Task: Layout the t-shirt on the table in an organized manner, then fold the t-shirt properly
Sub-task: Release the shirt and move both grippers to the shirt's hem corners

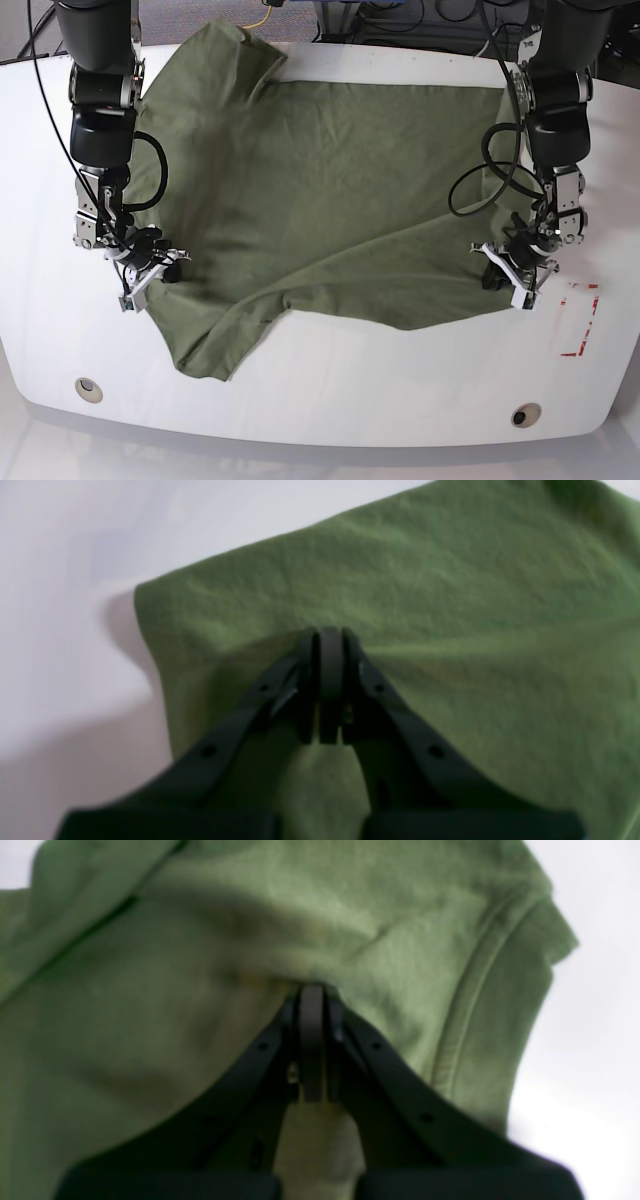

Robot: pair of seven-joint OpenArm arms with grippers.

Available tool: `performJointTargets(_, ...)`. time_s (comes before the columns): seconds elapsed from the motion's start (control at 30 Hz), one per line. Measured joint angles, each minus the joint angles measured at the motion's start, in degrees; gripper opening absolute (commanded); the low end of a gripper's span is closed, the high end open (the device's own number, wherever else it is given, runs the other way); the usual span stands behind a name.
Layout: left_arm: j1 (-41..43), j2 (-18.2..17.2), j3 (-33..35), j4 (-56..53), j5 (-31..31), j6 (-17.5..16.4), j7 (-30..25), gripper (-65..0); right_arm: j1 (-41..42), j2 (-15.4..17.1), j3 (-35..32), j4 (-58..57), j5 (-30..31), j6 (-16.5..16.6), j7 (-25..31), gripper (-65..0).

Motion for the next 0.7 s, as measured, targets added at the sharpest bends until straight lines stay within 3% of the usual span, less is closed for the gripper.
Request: performJointTargets(0.7, -5.22, -0.63, 0.22, -1.18, 1.64, 0.0, -5.92, -65.0, 2.8, 0.15, -0.44, -4.22, -8.44, -0.09, 6.73, -64.4)
